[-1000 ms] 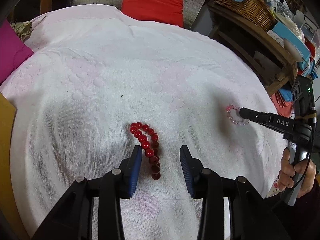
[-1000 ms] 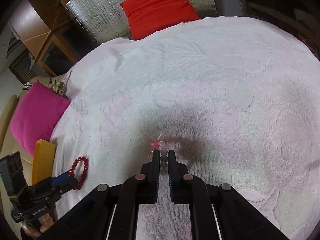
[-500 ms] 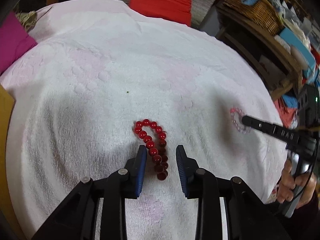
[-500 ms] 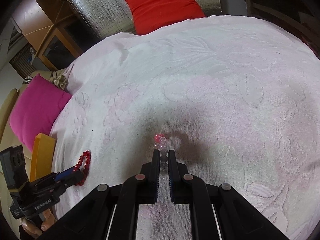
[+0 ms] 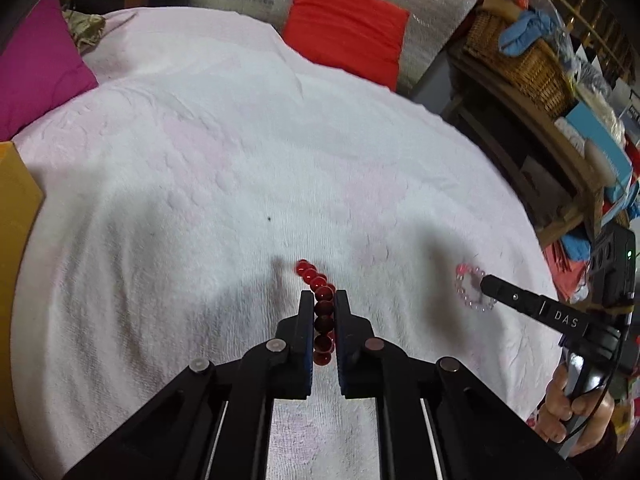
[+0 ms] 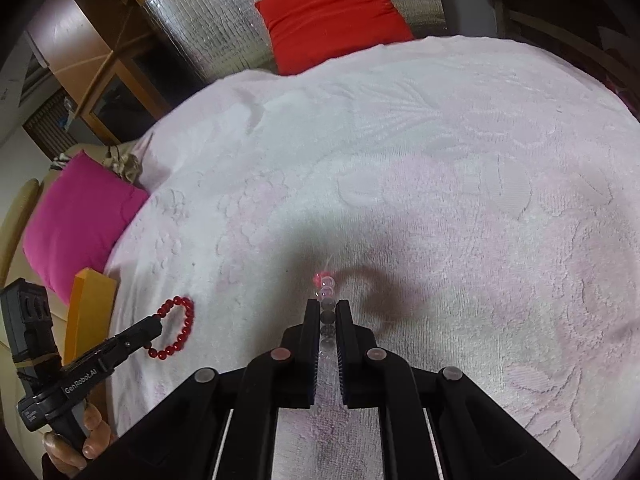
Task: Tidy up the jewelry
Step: 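Carry both bracelets over the orange box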
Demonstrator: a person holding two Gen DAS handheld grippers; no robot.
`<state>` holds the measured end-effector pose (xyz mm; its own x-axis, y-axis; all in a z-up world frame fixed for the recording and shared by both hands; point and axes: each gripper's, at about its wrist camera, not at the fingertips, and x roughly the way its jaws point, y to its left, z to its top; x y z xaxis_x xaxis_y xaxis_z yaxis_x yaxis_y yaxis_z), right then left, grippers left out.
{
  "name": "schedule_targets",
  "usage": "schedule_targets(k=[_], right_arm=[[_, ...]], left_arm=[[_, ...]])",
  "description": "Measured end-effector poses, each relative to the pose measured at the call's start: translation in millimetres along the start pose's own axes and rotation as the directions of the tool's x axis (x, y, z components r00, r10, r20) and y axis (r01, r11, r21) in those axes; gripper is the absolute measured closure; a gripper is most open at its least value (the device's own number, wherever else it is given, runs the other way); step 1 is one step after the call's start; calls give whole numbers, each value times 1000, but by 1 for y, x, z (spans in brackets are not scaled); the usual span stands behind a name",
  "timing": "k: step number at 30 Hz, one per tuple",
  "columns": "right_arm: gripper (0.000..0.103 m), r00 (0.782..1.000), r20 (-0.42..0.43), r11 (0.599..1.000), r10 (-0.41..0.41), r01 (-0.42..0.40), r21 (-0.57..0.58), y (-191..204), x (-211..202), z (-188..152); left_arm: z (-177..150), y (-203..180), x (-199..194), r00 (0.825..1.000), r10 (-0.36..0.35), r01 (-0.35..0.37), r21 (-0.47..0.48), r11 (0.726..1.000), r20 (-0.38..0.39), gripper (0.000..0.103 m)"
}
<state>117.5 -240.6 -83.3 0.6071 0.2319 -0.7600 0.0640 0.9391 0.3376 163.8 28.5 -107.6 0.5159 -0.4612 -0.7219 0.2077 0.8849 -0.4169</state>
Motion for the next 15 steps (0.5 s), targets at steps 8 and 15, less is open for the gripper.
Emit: schedule_targets(k=[8, 15], right_arm=[[94, 997, 47, 998, 66, -65, -9, 13, -10, 3], [94, 990, 56, 991, 132, -132, -6, 25, -12, 2]], left_arm=[[6, 12, -26, 996, -38, 40, -33, 999, 75, 94], [7, 16, -43, 992, -51, 55, -35, 998, 113, 94]])
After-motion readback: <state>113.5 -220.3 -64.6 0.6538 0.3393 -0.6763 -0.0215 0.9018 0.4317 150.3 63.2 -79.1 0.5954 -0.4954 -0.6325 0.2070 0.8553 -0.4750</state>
